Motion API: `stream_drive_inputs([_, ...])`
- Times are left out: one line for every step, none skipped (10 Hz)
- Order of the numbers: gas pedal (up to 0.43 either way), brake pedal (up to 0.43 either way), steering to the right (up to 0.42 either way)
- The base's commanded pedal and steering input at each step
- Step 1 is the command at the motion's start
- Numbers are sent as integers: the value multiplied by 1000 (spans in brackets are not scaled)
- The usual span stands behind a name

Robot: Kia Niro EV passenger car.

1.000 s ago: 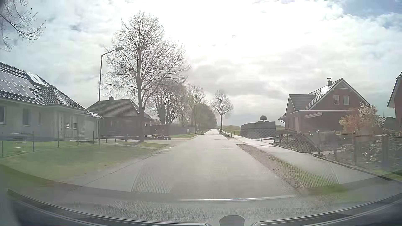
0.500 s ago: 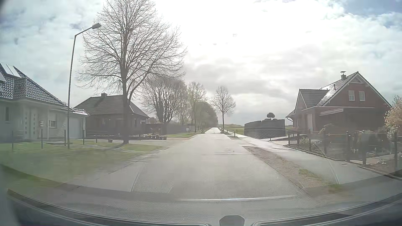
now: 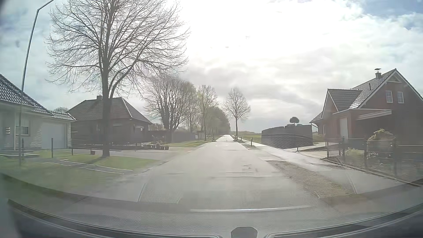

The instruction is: Follow the waypoints while adhering to traffic rules and regulations

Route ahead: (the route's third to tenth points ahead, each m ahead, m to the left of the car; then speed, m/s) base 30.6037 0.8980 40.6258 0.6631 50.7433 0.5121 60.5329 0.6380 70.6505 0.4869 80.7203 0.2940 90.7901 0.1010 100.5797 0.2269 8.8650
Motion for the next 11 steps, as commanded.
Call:
stream_drive_inputs([189,6,-3])
stream_drive_inputs([189,0,-3])
stream_drive_inputs([189,0,-3])
stream_drive_inputs([189,0,-3])
stream_drive_inputs([189,0,-3])
stream_drive_inputs([189,0,-3])
stream_drive_inputs([189,0,-3])
stream_drive_inputs([189,0,-3])
stream_drive_inputs([189,0,-3])
stream_drive_inputs([189,0,-3])
stream_drive_inputs([189,0,-4])
